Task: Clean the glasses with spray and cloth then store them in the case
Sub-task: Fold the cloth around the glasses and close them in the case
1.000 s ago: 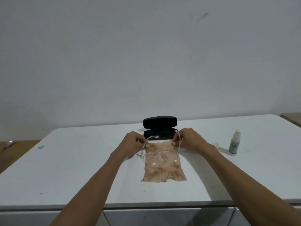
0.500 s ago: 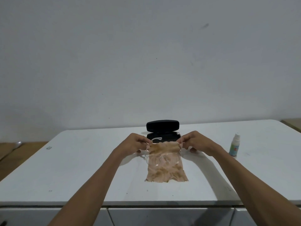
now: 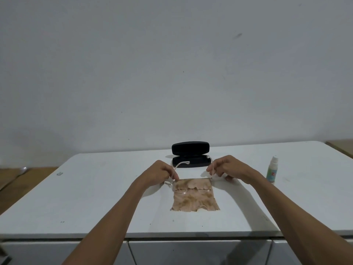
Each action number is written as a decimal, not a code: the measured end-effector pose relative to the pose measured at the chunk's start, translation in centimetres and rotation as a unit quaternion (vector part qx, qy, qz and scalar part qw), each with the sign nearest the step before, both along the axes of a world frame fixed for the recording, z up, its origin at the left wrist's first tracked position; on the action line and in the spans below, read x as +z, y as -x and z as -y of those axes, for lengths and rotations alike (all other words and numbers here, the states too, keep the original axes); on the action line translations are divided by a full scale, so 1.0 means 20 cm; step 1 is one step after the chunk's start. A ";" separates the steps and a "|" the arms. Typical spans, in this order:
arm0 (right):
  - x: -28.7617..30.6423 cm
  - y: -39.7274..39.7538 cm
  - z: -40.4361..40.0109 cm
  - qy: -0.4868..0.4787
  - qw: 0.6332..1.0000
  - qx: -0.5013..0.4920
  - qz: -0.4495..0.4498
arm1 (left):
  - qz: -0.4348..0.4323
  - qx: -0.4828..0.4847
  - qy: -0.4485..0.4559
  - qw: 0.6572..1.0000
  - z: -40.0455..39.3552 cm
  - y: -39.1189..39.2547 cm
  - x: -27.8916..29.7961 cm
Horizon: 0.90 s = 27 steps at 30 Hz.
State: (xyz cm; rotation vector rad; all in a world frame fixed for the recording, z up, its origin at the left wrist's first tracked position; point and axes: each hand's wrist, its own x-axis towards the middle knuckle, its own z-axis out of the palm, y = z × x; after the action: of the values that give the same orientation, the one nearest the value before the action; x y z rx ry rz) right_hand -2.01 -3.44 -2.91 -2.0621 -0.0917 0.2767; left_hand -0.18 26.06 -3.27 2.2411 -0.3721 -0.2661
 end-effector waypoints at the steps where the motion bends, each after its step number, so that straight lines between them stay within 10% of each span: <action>1: 0.00 0.02 0.00 -0.004 1.000 -0.014 0.009 | 0.003 0.011 0.007 1.000 -0.01 0.01 -0.01; 11: -0.07 0.28 0.00 0.074 0.988 -0.114 0.071 | 0.025 0.044 0.030 0.998 -0.11 0.30 -0.06; 27: -0.07 0.52 -0.16 0.255 0.948 0.042 0.186 | 0.183 0.004 -0.143 0.973 0.00 0.54 -0.09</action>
State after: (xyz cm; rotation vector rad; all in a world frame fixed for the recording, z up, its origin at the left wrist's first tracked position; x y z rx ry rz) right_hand -12.33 -0.26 -4.38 -2.6114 -0.3723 -0.0537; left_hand -10.96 26.02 -5.16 2.5795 -0.5478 0.1104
